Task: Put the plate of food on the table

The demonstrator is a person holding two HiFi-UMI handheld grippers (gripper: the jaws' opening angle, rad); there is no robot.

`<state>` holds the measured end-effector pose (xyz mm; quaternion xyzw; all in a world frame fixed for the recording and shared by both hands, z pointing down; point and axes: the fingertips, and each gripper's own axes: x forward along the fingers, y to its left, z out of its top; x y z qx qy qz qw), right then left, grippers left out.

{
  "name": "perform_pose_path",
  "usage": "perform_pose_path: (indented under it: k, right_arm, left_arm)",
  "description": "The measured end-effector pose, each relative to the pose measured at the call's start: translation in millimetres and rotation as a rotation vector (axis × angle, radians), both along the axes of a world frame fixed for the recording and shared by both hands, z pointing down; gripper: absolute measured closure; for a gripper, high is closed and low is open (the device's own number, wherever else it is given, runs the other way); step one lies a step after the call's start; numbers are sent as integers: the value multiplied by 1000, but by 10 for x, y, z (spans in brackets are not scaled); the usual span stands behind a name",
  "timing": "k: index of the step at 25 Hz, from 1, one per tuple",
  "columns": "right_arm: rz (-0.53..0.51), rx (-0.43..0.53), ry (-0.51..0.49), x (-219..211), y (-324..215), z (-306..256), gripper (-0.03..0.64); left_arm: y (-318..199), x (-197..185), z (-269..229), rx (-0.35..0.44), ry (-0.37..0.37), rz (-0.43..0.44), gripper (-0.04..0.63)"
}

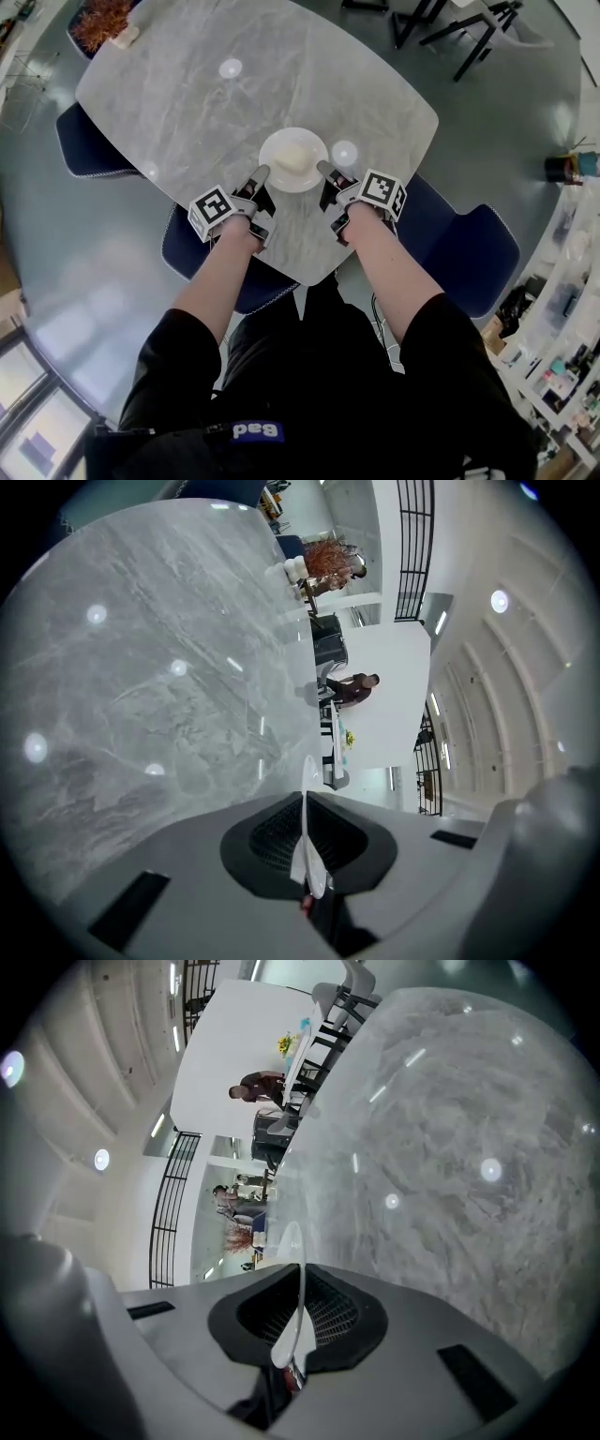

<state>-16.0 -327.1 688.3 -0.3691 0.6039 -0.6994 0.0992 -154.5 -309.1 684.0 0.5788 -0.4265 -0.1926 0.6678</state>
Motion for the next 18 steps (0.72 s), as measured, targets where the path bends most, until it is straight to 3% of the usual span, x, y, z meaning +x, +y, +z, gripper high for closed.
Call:
perform_pose_path:
  k: [6,18]
  right_arm:
    - [22,-46,17,-8,-107,287,595]
    - [15,-99,71,-44,-256,513,595]
  left_arm:
    - [-122,-29,264,-39,-44,-6,577]
    - [-256,-61,531,-109,-61,1,577]
